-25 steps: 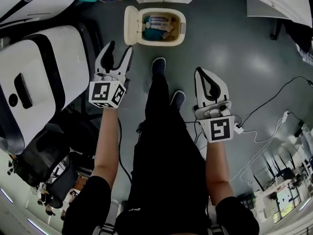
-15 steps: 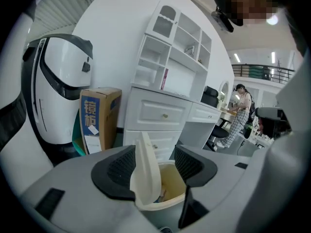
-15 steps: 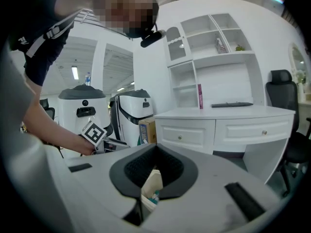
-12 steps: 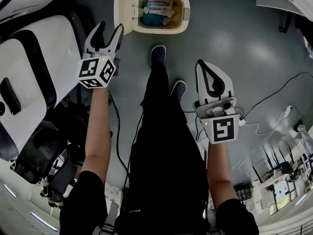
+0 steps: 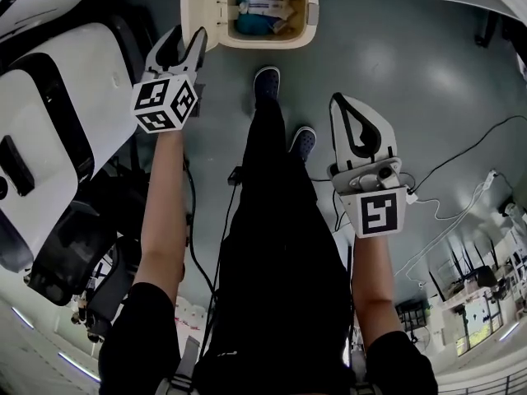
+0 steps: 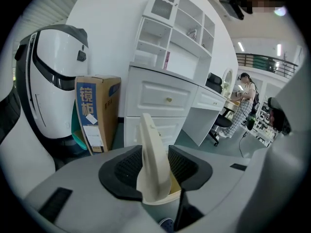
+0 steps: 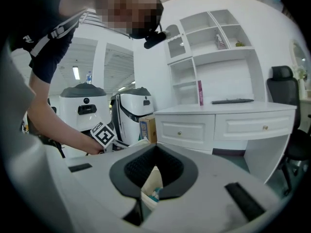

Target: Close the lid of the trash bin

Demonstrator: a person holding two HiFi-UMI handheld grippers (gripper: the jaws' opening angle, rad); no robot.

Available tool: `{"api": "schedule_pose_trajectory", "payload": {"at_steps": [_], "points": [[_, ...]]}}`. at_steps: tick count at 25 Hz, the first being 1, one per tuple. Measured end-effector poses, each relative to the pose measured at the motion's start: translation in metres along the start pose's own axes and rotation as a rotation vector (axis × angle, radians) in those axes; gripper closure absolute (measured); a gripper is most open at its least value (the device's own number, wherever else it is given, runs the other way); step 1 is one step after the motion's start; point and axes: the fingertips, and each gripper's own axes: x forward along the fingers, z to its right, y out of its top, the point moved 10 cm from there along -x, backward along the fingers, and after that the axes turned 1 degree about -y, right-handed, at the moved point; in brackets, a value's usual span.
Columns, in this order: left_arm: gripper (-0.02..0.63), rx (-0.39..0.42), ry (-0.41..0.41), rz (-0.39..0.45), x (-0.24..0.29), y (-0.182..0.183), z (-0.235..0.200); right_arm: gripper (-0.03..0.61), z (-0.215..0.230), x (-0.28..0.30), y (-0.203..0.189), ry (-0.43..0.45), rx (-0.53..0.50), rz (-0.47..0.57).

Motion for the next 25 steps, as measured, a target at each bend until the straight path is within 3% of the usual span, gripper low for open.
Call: {"api": "schedule_pose_trajectory", "payload": {"at_steps": [3,7,15,21,25], "points": [[0.469,-0.036,-0.014,0.009,0.004,-0.002,0.000,0.574,0.006,-0.002,-0.003,-0.032,0.013,0.002],[0.469,0.011,-0.029,0.005,0.006,-0.003,0.007,0.572,0.008,-0.002,-0.011,-0.032,0.028,-0.010],[0.449,0.107,-0.063,0.015,0.017,-0.006,0.038,0.572,0.002,-0.004,-0.021,-0.025,-0.015,-0.049],[0.413,0.186,-0.151,-0.015,0.036,-0.010,0.068,0.572,0.007,-0.007,-0.028,-0.040,0.006,-0.060],[0.403,0.206,-0.169,-0.016,0.046,-0.015,0.080,0.572,0.009,-0.009,-0.030,-0.047,0.013,-0.060]]}}
